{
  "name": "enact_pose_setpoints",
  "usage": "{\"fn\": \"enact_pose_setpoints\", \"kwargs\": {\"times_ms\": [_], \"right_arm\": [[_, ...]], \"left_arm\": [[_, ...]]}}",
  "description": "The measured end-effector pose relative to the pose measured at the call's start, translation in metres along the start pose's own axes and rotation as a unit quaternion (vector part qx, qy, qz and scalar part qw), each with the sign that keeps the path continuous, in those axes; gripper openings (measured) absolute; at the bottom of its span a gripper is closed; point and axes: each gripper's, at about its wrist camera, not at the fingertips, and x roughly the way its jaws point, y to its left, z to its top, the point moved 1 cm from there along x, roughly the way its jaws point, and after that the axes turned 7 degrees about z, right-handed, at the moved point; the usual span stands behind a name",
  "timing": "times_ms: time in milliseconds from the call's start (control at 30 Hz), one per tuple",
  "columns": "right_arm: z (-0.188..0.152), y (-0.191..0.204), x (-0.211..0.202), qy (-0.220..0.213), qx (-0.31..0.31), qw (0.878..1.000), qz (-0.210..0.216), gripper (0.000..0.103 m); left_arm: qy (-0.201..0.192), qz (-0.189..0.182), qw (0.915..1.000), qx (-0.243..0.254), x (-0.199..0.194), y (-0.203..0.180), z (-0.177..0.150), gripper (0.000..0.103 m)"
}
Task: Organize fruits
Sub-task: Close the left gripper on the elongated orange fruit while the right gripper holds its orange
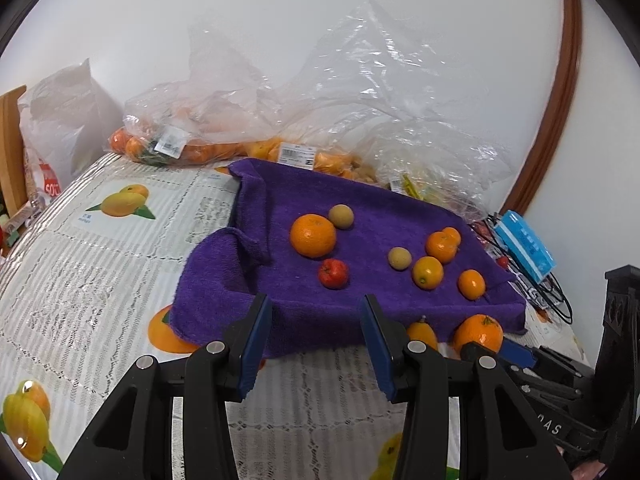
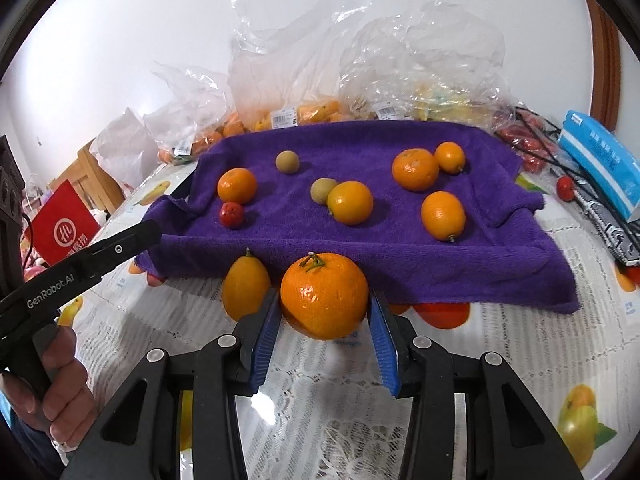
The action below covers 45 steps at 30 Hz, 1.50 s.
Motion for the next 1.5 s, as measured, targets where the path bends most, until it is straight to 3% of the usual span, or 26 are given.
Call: {"fn": "enact_pose_setpoints", "kwargs": {"times_ms": [233, 433, 633, 833, 933, 1167, 1300, 1367, 1433, 1467, 1500], "right_arm": [[-0.009, -0.02, -0.022, -0.016, 0.029, 0.999, 0.0, 0.044], [-0.017, -0.042, -0.033, -0.009, 0.041, 0.998, -0.037, 0.044], [-0.019, -0.047, -0.037, -0.008, 0.036, 0.998, -0.052, 0.044], [-0.021, -0.05, -0.039, -0.002, 0.032, 0.998, -0.054, 0.044], [-0.021, -0.051, -0.036, 0.005, 0.035, 0.998, -0.056, 0.044], [-0.023, -0.051, -0.028, 0.027, 0.038, 0.997, -0.059, 0.046], [-0.023, -0.05, -0.023, 0.036, 0.037, 0.997, -0.06, 0.06], [-0.022, -0.048, -0.021, 0.039, 0.034, 0.997, -0.061, 0.061], [-0.022, -0.047, -0.02, 0.039, 0.032, 0.997, -0.063, 0.055], [-0.022, -0.048, -0.021, 0.038, 0.033, 0.997, -0.063, 0.045], [-0.022, -0.05, -0.023, 0.033, 0.04, 0.997, -0.063, 0.044]], "left_arm": [[0.002, -0.039, 0.9987, 0.033, -0.006, -0.017, -0.007, 0.043], [0.034, -0.057, 0.9928, 0.1, -0.002, -0.046, -0.022, 0.044], [0.078, -0.061, 0.9898, 0.102, 0.006, -0.048, -0.031, 0.044], [0.096, -0.045, 0.99, 0.092, 0.009, -0.043, -0.036, 0.044], [0.113, -0.018, 0.9902, 0.08, 0.014, -0.037, -0.036, 0.043], [0.109, 0.008, 0.9924, 0.057, 0.012, -0.026, -0.037, 0.043], [0.109, 0.014, 0.9923, 0.057, 0.011, -0.026, -0.036, 0.043], [0.109, 0.018, 0.9919, 0.062, 0.012, -0.028, -0.036, 0.043], [0.11, 0.011, 0.9915, 0.069, 0.012, -0.03, -0.036, 0.042], [0.112, 0.003, 0.9911, 0.072, 0.013, -0.032, -0.037, 0.042], [0.112, -0.004, 0.9908, 0.076, 0.013, -0.034, -0.037, 0.042]]}}
